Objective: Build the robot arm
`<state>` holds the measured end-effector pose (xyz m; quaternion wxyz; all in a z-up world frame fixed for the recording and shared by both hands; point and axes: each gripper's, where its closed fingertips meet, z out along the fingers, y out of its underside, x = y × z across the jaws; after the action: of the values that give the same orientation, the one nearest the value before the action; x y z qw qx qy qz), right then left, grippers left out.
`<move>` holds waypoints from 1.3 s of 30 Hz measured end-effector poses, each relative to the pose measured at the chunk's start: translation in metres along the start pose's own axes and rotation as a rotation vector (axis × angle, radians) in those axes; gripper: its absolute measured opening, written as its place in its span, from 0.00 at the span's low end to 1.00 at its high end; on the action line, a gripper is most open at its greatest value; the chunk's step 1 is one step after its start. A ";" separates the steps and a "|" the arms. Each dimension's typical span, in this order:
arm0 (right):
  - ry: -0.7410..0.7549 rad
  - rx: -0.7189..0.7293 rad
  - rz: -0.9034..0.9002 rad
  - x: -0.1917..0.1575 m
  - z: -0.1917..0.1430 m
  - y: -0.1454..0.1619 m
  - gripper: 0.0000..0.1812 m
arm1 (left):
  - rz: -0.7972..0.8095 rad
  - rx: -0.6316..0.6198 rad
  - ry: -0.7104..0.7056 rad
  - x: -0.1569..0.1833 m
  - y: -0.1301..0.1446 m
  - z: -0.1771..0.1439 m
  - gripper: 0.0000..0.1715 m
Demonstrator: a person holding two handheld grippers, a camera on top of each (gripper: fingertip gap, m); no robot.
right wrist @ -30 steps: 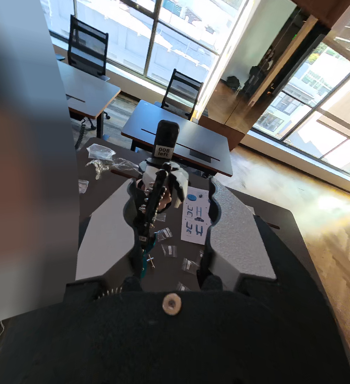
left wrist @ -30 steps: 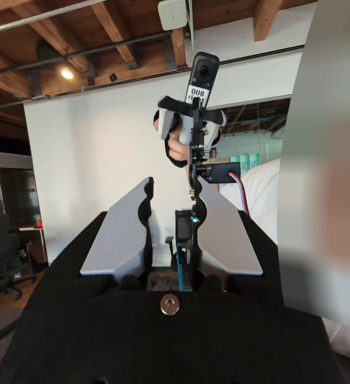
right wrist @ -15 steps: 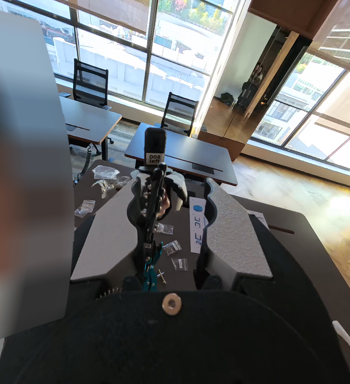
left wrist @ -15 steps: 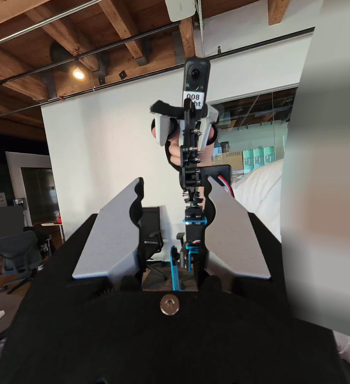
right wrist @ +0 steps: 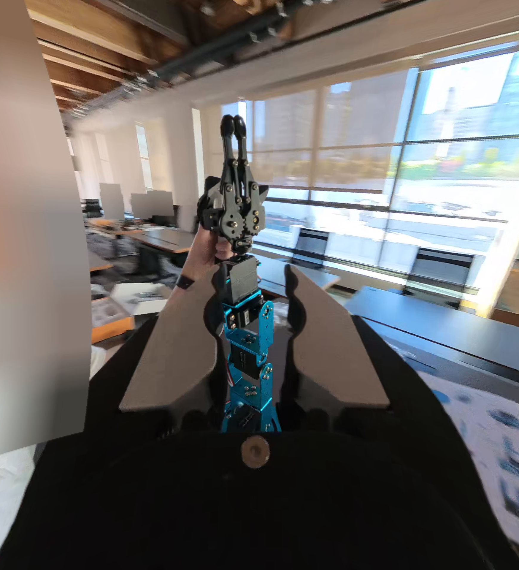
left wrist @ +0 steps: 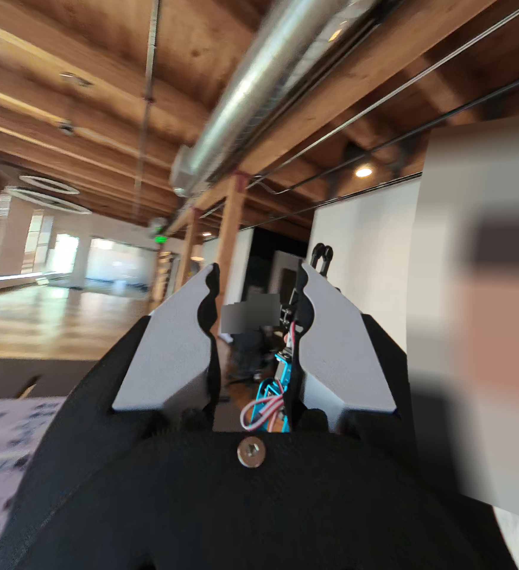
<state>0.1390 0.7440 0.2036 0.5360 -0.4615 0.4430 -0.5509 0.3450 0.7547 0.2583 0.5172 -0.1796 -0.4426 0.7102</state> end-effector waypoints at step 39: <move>-0.951 0.071 0.125 0.009 0.086 0.020 0.12 | 0.757 -1.570 -0.901 0.028 0.103 0.020 0.30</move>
<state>0.2276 0.7352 0.1998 0.7267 -0.6161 0.1565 -0.2605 0.2599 0.7637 0.1912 -0.2285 -0.3147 -0.8583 0.3348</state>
